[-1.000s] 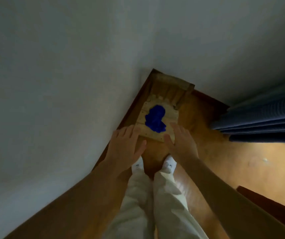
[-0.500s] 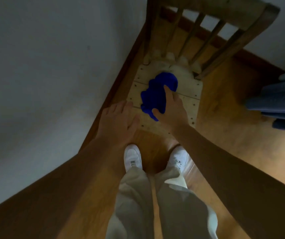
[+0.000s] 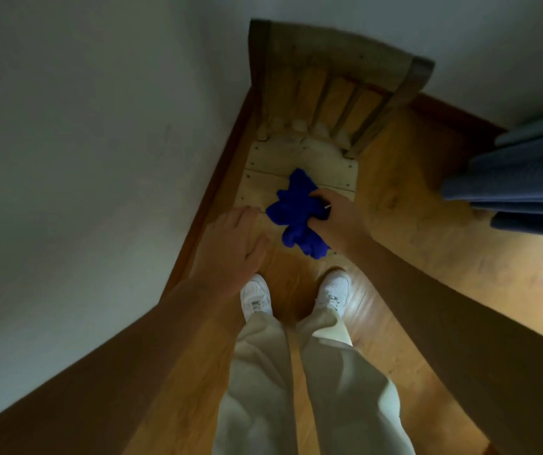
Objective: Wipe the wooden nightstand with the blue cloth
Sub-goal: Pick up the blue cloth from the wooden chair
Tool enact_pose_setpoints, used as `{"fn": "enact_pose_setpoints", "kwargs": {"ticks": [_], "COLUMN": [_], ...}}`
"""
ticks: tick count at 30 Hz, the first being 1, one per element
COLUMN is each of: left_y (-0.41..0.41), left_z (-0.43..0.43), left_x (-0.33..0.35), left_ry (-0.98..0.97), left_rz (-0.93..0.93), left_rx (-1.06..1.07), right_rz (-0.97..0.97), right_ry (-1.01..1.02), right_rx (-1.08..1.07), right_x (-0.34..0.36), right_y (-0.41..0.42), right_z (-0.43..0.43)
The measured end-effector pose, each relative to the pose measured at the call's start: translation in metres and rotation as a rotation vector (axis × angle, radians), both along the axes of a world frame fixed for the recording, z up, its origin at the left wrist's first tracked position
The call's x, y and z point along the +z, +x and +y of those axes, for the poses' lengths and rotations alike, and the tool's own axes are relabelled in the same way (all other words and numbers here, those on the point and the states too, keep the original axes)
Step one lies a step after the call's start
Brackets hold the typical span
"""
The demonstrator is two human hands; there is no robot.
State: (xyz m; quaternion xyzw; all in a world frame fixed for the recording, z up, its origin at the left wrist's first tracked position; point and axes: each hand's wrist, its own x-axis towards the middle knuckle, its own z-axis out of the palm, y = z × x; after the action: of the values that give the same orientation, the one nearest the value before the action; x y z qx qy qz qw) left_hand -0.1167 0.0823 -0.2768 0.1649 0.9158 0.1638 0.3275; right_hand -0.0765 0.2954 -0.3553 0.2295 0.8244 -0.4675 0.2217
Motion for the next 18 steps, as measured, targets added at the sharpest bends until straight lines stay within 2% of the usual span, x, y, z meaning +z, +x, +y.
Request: {"fn": "enact_pose_setpoints", "kwargs": {"ticks": [6, 13, 18], "left_y": [0.006, 0.002, 0.018], "left_z": [0.034, 0.079, 0.105], "left_x": [0.155, 0.381, 0.475], "left_ry": [0.154, 0.391, 0.679], "left_rz": [0.077, 0.386, 0.438], "left_rx": [-0.044, -0.131, -0.032], "right_rz": [0.118, 0.462, 0.659], "right_ry": [-0.064, -0.033, 0.073], "right_rx": [-0.194, -0.28, -0.3], "right_x": [0.182, 0.432, 0.547], "right_y": [0.029, 0.046, 0.072], "right_z": [0.045, 0.075, 0.089]}}
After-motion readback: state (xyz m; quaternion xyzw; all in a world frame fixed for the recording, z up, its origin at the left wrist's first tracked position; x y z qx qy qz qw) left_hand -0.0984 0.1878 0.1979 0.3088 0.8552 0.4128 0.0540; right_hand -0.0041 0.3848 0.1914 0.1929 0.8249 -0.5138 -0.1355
